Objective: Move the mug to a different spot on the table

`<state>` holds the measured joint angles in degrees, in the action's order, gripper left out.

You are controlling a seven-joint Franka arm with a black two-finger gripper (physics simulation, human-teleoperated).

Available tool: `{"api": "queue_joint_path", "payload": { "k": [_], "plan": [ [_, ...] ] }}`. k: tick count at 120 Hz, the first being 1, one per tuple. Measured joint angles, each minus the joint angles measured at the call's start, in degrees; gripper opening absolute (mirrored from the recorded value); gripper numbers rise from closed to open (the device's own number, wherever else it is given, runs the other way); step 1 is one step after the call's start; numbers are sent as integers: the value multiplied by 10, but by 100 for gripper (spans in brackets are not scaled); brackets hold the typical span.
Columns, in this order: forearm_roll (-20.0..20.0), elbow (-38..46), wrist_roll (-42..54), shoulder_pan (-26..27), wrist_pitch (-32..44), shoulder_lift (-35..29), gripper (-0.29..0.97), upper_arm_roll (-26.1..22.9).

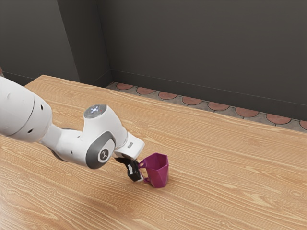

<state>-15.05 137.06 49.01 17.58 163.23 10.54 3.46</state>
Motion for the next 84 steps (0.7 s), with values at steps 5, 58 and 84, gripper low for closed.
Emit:
{"api": "queue_joint_path", "payload": {
  "k": [5,58,84],
  "plan": [
    [-1,0,4,0,2,0,34,0],
    [-51,-2,29,11,17,7,26,0],
    [-107,-1,36,25,24,2,22,0]
  ]
}}
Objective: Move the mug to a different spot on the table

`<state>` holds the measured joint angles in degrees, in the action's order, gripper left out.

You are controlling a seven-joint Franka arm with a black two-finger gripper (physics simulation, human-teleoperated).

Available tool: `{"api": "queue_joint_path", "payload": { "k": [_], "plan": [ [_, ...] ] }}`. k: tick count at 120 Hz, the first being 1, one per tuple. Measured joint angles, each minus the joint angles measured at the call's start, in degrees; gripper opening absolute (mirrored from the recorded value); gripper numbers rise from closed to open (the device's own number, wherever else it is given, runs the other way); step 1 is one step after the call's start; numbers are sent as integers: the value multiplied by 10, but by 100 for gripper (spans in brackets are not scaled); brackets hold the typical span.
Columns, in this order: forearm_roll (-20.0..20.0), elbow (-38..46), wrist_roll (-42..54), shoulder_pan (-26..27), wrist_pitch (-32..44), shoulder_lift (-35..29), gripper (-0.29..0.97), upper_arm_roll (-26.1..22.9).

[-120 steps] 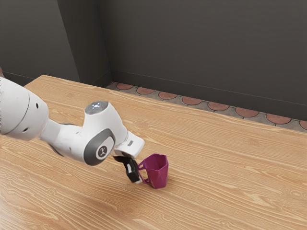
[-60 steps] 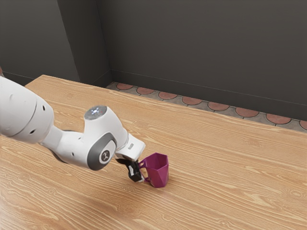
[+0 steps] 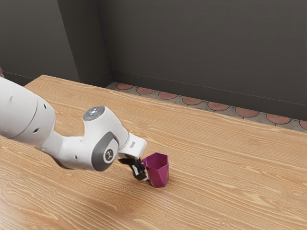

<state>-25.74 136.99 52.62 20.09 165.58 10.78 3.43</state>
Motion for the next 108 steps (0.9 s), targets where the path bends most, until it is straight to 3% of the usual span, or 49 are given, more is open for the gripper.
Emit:
{"api": "queue_joint_path", "payload": {
  "k": [24,46,84,108],
  "plan": [
    [-63,0,5,10,2,-15,17,0],
    [-149,-1,8,27,12,-19,12,0],
    [-225,-2,13,42,55,-38,1,0],
    [-278,-1,15,55,71,-88,-1,0]
  ]
}}
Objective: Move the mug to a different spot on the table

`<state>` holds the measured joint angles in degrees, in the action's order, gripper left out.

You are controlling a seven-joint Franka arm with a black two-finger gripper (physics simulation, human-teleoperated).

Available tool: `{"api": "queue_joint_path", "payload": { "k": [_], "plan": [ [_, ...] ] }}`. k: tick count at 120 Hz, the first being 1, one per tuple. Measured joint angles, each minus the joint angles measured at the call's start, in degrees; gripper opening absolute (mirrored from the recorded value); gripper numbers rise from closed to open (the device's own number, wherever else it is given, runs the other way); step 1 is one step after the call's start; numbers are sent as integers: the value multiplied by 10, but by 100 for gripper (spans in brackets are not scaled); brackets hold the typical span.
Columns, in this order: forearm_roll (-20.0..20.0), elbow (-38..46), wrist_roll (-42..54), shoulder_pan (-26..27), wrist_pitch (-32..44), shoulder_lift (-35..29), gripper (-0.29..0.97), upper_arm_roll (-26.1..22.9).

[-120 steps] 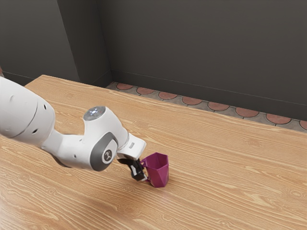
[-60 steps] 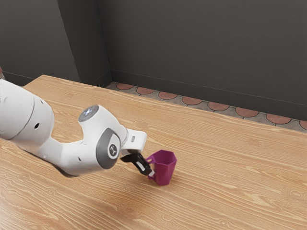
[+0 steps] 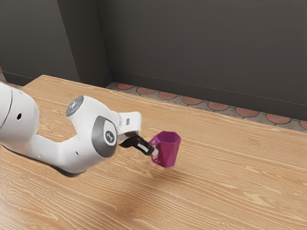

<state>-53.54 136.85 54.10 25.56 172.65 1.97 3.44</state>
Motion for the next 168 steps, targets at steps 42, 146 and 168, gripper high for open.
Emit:
{"api": "queue_joint_path", "payload": {
  "k": [42,146,168],
  "plan": [
    [-29,54,8,-118,8,-77,-4,4],
    [-74,53,25,-177,58,25,-1,3],
    [-83,51,25,-181,62,52,4,3]
  ]
}}
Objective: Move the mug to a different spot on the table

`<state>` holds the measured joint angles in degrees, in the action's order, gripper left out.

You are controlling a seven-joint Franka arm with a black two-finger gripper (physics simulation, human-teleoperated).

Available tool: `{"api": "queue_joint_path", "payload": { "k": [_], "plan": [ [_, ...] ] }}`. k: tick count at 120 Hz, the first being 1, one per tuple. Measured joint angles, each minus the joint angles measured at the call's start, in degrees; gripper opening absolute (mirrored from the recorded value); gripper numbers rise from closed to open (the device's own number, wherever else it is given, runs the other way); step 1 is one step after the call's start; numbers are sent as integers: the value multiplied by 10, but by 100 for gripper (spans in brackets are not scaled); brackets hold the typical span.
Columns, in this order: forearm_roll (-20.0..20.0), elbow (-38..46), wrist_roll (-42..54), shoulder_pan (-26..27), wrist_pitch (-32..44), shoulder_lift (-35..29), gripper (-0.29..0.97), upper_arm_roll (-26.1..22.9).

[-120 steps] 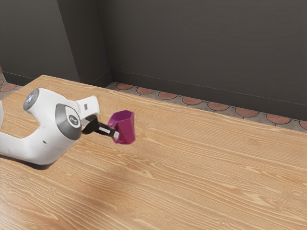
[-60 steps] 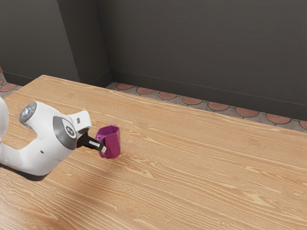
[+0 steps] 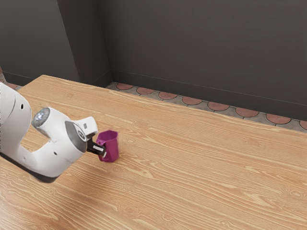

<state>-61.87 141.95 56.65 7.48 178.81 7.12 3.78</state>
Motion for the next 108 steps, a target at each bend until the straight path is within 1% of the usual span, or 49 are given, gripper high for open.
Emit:
{"api": "queue_joint_path", "payload": {
  "k": [20,37,57,72,90,108],
  "plan": [
    [-13,0,0,4,0,9,11,0],
    [-22,2,0,10,-1,6,24,0],
    [-25,5,0,12,-2,-7,34,0],
    [-25,18,3,18,-4,-39,43,0],
    [-26,43,10,23,-12,-96,53,-1],
    [-25,51,21,23,-17,-151,59,-1]
  ]
}}
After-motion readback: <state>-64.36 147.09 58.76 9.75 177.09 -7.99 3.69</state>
